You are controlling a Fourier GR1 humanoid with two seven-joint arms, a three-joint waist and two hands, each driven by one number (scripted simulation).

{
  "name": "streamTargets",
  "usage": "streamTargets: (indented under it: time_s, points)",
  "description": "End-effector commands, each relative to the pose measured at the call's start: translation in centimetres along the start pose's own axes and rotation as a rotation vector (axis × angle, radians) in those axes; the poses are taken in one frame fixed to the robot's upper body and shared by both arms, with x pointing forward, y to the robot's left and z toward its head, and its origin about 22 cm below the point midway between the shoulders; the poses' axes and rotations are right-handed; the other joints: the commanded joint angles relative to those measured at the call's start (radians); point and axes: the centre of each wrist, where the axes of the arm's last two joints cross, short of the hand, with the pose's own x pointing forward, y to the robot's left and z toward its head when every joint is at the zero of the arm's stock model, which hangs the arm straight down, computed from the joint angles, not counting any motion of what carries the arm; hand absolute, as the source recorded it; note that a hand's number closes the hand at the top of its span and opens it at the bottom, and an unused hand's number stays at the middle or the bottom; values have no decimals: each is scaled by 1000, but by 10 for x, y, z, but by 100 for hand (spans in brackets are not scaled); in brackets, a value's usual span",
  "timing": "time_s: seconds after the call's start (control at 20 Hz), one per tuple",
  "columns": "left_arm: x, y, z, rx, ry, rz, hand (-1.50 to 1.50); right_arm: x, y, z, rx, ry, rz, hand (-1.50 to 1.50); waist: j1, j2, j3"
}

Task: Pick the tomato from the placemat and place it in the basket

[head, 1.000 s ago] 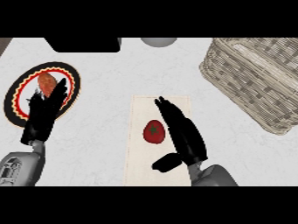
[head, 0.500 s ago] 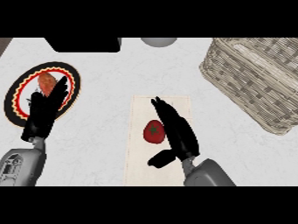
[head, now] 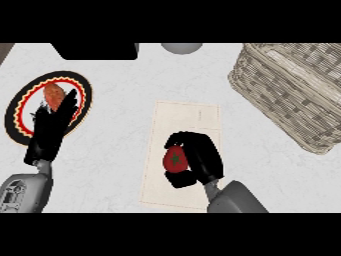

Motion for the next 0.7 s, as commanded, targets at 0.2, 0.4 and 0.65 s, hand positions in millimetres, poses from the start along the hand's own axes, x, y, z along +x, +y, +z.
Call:
streamTargets:
  time_s: [0.2, 0.4, 0.65]
  points:
    - [4, 6, -3, -15, 13, 2, 0, -23, -16, 2, 241, -83, 443, 150, 5, 0, -1]
    - [4, -2, -3, 7, 7, -3, 0, -31, -21, 22, 415, -166, 635, 150, -9, -3, -1]
    - [-7, 1, -4, 11, 0, -8, 0, -12, -49, 34, 343, -260, 711, 150, -8, 1, 0]
